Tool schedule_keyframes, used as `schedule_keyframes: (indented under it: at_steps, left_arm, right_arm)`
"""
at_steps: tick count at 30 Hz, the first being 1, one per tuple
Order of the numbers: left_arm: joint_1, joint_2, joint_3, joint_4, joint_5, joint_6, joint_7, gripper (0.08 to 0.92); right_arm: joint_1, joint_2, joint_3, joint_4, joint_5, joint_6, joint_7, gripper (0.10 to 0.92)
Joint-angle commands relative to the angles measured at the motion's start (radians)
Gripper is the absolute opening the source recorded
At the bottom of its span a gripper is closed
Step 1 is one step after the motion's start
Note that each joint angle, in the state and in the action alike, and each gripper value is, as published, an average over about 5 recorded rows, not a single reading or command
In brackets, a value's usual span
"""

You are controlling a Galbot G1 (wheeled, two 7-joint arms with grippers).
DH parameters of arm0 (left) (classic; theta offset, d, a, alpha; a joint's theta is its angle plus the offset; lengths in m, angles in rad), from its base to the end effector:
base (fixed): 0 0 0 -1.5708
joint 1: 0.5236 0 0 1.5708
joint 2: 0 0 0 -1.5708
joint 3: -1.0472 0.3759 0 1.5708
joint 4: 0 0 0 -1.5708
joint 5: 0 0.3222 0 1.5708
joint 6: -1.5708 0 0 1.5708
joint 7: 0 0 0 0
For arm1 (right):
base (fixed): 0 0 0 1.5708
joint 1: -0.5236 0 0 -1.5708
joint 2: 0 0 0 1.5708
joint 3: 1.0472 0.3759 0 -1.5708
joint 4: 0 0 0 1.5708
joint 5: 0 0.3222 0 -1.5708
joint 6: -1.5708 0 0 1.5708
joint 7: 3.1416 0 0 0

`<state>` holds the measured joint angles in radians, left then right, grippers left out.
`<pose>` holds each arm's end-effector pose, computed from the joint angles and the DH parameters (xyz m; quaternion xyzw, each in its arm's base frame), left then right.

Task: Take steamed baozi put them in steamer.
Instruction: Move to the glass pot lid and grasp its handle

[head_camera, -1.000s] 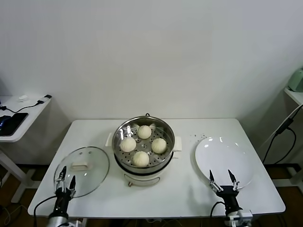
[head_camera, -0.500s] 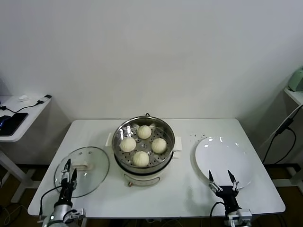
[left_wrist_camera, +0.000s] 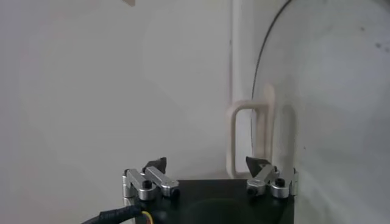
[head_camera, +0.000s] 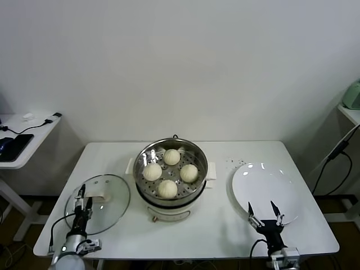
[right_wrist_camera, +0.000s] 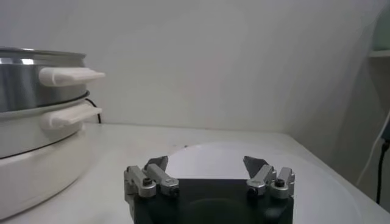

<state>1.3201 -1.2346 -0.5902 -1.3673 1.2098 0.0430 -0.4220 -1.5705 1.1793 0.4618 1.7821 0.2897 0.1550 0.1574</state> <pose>0.1929 0.1653 -0.4791 0.0540 -0.6926 -0.7161 0.0685 0.1262 -0.0997 -0.4104 -0.0020 -0.9953 0.0306 0.0921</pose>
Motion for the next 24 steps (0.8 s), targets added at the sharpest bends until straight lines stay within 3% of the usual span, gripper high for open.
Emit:
schedule_keyframes:
  at_steps: [1,6,24]
  left_arm:
    - [-0.032,-0.003,0.006,0.051,-0.004,-0.020,-0.002,0.822]
    - [-0.024,-0.009,0.007,0.049,-0.003,-0.028,-0.007,0.773]
    - [-0.049,-0.017,-0.002,0.093,-0.005,-0.049,-0.047,0.259]
  right_arm:
    - [0.003,-0.001,-0.004,0.012,-0.009,-0.010,0.005,0.823]
    - [0.004,-0.001,-0.006,0.018,-0.016,-0.014,0.006,0.823]
    - [0.003,0.008,-0.015,0.012,-0.038,-0.014,0.001,0.823]
